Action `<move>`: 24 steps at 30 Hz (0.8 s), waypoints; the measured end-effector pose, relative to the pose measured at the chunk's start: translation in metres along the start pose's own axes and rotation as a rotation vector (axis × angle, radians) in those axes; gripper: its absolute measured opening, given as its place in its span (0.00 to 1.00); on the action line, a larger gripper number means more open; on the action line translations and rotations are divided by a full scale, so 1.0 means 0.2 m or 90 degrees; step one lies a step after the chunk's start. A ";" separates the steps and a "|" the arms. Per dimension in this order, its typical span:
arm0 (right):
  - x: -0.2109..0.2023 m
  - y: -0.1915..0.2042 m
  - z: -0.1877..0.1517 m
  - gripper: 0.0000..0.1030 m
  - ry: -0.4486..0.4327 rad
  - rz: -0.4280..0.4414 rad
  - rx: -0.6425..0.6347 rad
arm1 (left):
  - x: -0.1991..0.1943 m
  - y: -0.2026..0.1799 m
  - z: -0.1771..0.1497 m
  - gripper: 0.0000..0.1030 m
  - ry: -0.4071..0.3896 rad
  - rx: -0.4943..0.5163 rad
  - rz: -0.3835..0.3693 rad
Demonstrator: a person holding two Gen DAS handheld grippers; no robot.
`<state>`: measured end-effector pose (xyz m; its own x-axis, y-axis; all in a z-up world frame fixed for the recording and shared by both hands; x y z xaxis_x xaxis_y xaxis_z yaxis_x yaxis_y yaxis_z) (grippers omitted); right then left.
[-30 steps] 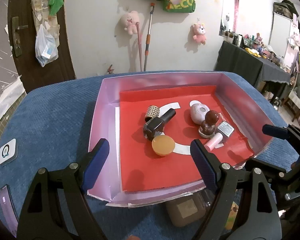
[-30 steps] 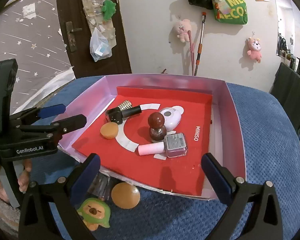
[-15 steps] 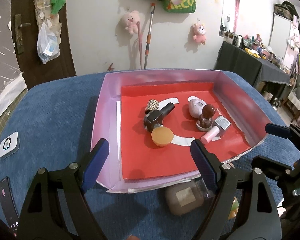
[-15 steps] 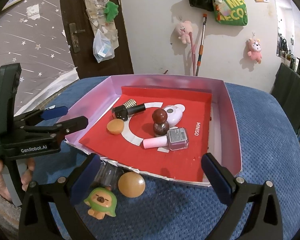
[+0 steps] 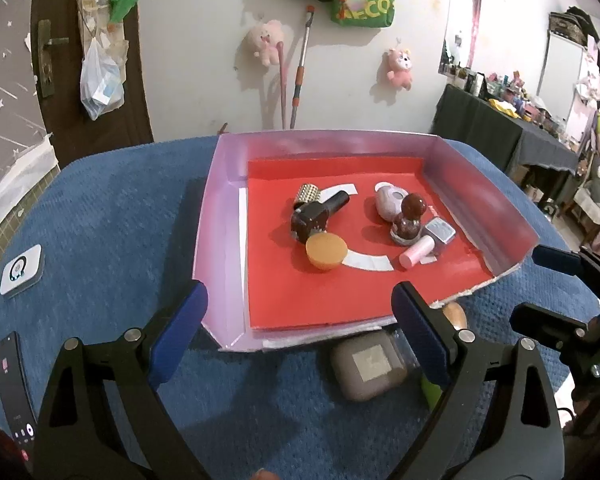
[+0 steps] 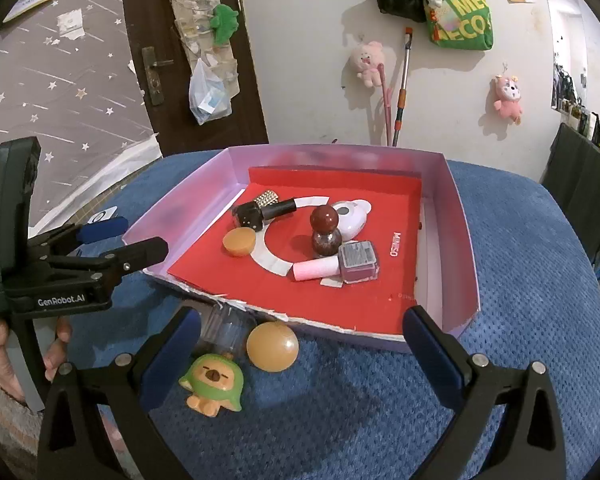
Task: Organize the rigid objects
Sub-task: 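Withdraw both tools from the box toward the remaining items on the cloth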
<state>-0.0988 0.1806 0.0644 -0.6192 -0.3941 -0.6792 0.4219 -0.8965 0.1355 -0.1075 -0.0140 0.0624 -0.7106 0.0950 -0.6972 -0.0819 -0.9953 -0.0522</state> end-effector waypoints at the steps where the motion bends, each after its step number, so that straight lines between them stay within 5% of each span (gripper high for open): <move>1: 0.00 0.00 0.00 1.00 0.000 0.001 0.001 | 0.00 0.00 -0.01 0.91 0.002 0.000 -0.003; 24: 0.01 0.02 -0.16 1.00 0.038 0.020 0.016 | 0.02 -0.04 -0.20 0.92 0.053 -0.002 -0.024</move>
Point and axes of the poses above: each gripper's, at about its wrist camera, not at the fingertips, and x roughly the way its jaws point, y to its left, z to its top, the point moved 1 cm from there along x, roughly the way its jaws point, and after that the axes turned 2 degrees about y, right-handed, at the moved point
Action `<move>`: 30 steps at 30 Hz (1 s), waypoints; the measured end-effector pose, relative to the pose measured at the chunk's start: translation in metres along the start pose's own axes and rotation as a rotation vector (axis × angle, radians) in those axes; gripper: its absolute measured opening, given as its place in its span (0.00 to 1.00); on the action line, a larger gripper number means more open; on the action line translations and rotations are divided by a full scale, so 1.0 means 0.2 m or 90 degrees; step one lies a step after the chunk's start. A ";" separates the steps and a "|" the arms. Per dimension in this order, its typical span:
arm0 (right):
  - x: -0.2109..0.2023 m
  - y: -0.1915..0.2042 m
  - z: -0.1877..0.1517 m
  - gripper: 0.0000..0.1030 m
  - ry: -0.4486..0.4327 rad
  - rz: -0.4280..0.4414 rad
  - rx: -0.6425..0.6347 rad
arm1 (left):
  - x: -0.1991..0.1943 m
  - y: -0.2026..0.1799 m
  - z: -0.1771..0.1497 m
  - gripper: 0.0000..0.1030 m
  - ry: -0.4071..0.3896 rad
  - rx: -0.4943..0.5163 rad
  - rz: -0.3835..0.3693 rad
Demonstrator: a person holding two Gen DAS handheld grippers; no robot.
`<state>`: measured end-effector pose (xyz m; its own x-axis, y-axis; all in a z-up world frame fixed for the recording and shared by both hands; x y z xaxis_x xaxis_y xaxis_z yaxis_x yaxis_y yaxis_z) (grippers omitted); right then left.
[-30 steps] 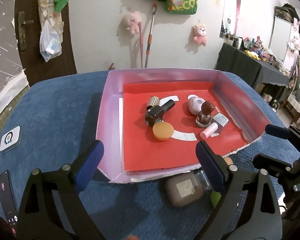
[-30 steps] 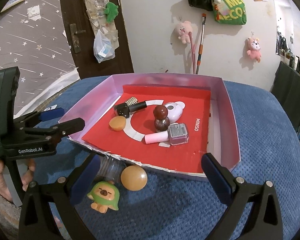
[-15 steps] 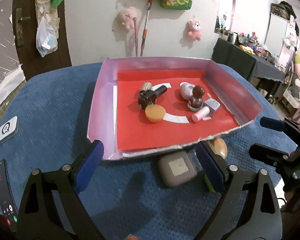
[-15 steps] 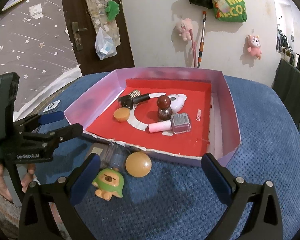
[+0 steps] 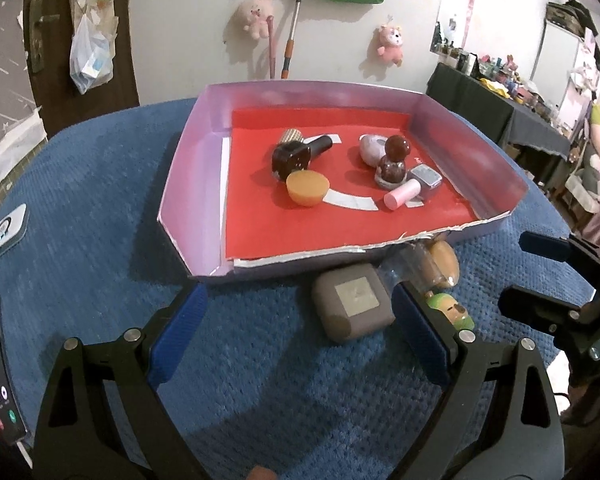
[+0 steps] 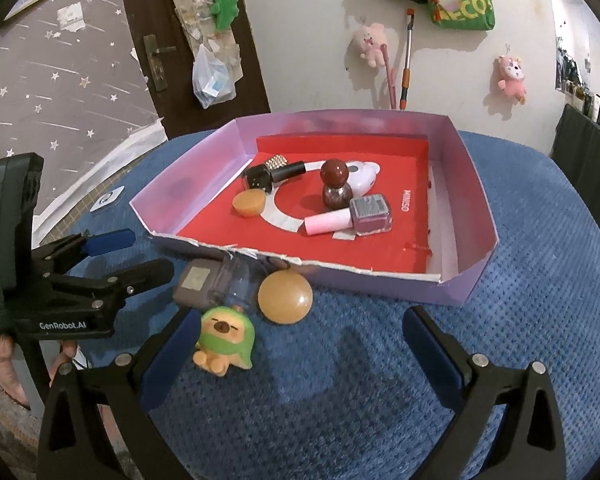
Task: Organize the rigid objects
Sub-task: 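Withdraw both tools from the box toward the remaining items on the cloth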
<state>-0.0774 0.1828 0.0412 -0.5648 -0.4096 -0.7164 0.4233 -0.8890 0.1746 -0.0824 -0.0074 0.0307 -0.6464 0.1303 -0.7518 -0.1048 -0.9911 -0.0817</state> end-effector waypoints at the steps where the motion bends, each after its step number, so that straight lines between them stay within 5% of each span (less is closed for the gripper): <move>1: 0.00 0.00 -0.01 1.00 0.002 0.000 0.001 | 0.00 0.00 -0.01 0.92 0.002 -0.002 0.000; 30: 0.13 -0.12 0.00 1.00 0.029 -0.020 0.038 | 0.13 -0.07 -0.08 0.92 0.050 0.018 -0.021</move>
Point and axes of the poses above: each gripper's, at about its wrist camera, not at the fingertips, and x roughly the way its jaws point, y to its left, z to its top, the point moved 1 cm from there along x, roughly the way its jaws point, and after that the axes turned 2 degrees about y, right-handed, at the moved point
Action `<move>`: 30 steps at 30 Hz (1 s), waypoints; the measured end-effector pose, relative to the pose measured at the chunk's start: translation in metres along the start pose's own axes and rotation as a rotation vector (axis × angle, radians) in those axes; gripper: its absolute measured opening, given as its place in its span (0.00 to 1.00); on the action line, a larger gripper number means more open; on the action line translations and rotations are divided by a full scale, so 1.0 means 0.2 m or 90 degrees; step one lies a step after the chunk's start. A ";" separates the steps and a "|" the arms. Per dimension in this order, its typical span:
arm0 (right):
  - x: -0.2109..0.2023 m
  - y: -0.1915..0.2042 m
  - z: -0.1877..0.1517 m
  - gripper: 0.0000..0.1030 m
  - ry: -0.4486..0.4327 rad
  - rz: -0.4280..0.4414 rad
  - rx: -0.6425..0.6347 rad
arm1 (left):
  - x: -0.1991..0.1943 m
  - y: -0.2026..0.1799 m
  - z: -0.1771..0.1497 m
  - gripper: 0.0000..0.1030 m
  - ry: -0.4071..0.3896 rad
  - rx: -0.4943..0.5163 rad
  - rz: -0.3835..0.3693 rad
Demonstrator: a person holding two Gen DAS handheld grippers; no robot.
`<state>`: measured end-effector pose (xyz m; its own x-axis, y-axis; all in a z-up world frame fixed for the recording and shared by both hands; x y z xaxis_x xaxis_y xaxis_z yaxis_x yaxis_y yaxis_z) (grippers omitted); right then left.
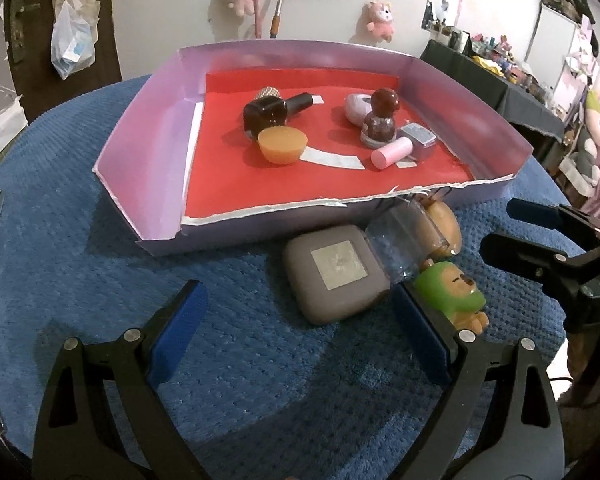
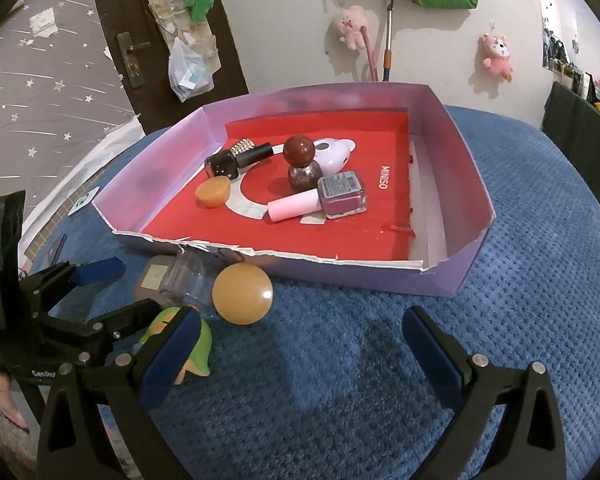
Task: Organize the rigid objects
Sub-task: 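Withdraw both tools from the box toward the remaining items on the cloth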
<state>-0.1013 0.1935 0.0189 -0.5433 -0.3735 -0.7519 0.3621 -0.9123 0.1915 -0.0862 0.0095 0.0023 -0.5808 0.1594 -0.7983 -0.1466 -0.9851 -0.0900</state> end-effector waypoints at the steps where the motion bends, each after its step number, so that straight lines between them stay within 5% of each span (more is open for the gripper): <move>1: 0.01 0.00 0.00 1.00 0.001 0.000 0.001 | 0.00 0.00 0.00 0.92 0.001 0.000 0.000; 26: 0.16 0.04 0.05 0.99 0.032 0.003 -0.004 | 0.04 0.02 0.00 0.91 -0.007 -0.013 0.035; 30: 0.15 0.06 0.05 0.86 0.033 0.009 -0.004 | 0.04 0.01 0.01 0.87 -0.011 -0.007 0.035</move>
Point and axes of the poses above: each gripper's, at about its wrist camera, not at the fingertips, and x roughly the way its jaws point, y to its left, z to its top, the point moved 1 cm from there along x, roughly the way its jaws point, and after that the axes turned 2 degrees about y, right-handed, at the moved point
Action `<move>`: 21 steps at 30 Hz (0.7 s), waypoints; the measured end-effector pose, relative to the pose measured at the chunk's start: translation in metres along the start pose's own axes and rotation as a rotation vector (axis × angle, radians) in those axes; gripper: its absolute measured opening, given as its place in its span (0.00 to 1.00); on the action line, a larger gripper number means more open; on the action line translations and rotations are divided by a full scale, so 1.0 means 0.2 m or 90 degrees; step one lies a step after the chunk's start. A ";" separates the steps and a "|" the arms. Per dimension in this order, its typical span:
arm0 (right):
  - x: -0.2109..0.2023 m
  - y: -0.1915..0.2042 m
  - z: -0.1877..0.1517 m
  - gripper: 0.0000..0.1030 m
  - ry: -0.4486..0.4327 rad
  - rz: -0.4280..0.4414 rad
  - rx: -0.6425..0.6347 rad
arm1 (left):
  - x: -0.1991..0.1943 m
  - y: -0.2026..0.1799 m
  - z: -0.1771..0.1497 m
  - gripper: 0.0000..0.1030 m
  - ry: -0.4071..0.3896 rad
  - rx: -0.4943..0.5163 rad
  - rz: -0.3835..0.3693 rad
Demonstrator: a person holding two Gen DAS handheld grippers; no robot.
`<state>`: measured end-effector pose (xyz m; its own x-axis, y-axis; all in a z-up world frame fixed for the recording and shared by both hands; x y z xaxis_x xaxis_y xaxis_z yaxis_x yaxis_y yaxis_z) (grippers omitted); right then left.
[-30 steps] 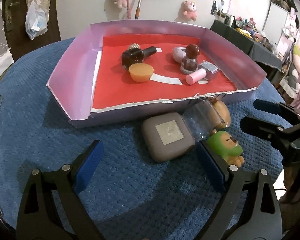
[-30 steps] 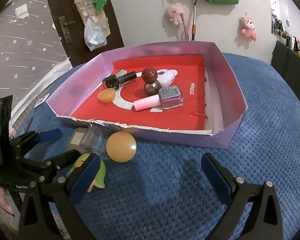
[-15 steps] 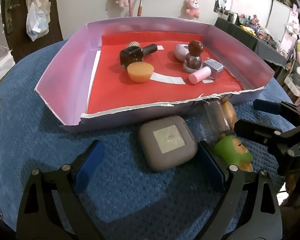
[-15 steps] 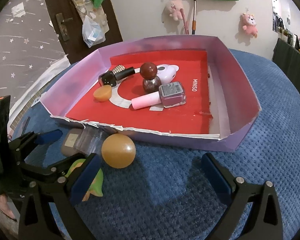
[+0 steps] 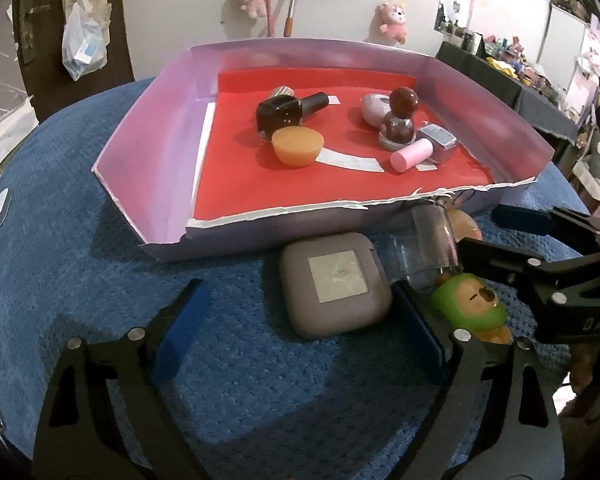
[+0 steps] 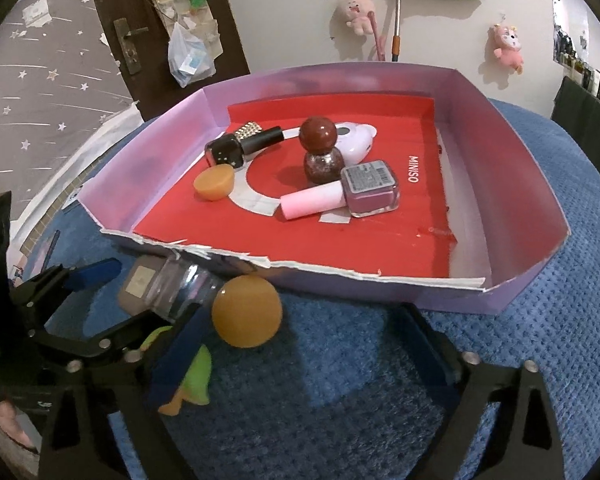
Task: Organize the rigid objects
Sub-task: 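Withdraw both tools from the box toward the remaining items on the cloth, then grasp the orange ball with the right tool while the left tool grasps the brown square case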
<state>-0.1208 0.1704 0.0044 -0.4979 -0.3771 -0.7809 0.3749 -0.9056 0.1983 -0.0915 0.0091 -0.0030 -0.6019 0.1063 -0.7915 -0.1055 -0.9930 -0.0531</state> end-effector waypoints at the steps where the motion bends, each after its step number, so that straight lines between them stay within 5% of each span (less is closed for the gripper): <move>1: 0.00 0.01 0.00 0.83 0.002 -0.001 -0.005 | 0.00 0.00 0.00 0.87 0.000 0.000 -0.001; 21: 0.00 0.04 -0.01 0.71 0.022 -0.010 -0.013 | -0.01 0.01 -0.01 0.75 -0.007 -0.006 0.009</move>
<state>-0.1165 0.1628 0.0053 -0.4768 -0.3563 -0.8036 0.3833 -0.9070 0.1747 -0.0893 0.0073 -0.0019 -0.6115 0.0932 -0.7858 -0.0901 -0.9948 -0.0479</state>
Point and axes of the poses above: each gripper's, at about its wrist camera, not at the fingertips, and x roughly the way its jaws point, y to its left, z to its top, the point moved 1 cm from there along x, roughly the way its jaws point, and after that the axes turned 2 degrees about y, right-handed, at the moved point
